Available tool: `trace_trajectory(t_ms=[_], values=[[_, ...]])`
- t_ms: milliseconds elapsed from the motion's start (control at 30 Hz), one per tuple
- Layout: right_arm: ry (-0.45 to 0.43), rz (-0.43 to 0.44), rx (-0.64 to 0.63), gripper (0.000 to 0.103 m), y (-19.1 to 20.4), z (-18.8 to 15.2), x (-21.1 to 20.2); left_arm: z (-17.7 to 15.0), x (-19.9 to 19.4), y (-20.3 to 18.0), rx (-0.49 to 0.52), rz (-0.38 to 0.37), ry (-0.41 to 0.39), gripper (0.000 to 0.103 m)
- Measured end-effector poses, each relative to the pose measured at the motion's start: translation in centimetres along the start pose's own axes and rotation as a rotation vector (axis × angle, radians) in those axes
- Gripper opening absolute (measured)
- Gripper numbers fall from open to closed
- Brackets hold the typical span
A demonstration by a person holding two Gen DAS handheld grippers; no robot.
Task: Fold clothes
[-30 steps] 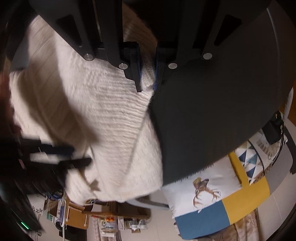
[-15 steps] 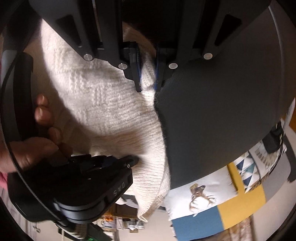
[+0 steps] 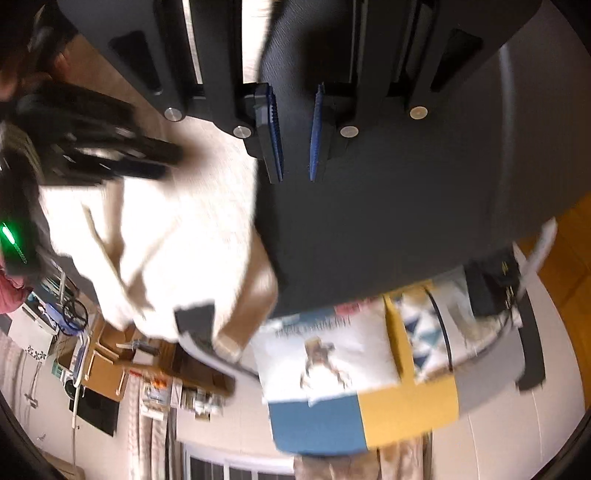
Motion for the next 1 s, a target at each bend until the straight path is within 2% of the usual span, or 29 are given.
trace_trajectory(t_ms=[67, 133, 167, 200, 300, 367, 467, 600, 667, 767, 867, 1000], values=[[-0.032, -0.028, 0.069, 0.027, -2.0, -0.2, -1.6, 2.2, 0.2, -1.4, 0.072, 0.016, -0.019, 0.032], [-0.042, -0.129, 0.079, 0.027, -4.1, -0.4, -2.8, 4.6, 1.1, -3.5, 0.176, 0.043, -0.036, 0.049], [-0.046, -0.185, 0.08, 0.027, -5.1, -0.4, -3.4, 5.8, 2.0, -4.8, 0.237, 0.061, -0.037, 0.063], [-0.061, -0.228, 0.091, 0.027, -6.0, -0.4, -4.2, 6.6, 2.7, -6.3, 0.301, 0.077, -0.036, 0.067], [-0.119, -0.347, 0.134, 0.028, -8.6, -0.3, -6.7, 8.7, 4.6, -11.1, 0.482, 0.089, -0.047, 0.067], [-0.134, -0.397, 0.214, 0.03, -11.6, -0.7, -8.3, 9.8, 6.3, -14.0, 0.54, 0.038, -0.03, 0.069], [-0.106, -0.427, 0.287, 0.031, -14.8, -1.5, -8.8, 11.4, 9.9, -17.3, 0.546, -0.029, 0.05, 0.077], [-0.126, -0.443, 0.382, 0.031, -18.9, -2.7, -10.3, 12.8, 14.3, -19.0, 0.498, -0.071, 0.164, 0.077], [-0.152, -0.447, 0.433, 0.031, -21.0, -3.3, -11.4, 13.5, 15.5, -19.6, 0.483, -0.102, 0.173, 0.077], [-0.179, -0.462, 0.512, 0.032, -24.4, -3.7, -12.6, 15.5, 16.3, -19.5, 0.49, -0.052, 0.131, 0.077], [-0.173, -0.436, 0.582, 0.032, -27.1, -4.0, -12.3, 17.2, 16.7, -19.5, 0.488, -0.019, 0.088, 0.077], [-0.154, -0.37, 0.585, 0.033, -27.0, -3.3, -10.7, 18.1, 17.9, -19.8, 0.534, 0.028, 0.095, 0.077]])
Point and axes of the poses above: each gripper's, at about its wrist camera, not at the fingertips, and x roughly the way its jaws point, y to its left, z to its top, the point moved 10 cm from there along x, roughly the way its jaws point, and after that the axes turned 9 degrees about y, right-handed, at the moved point
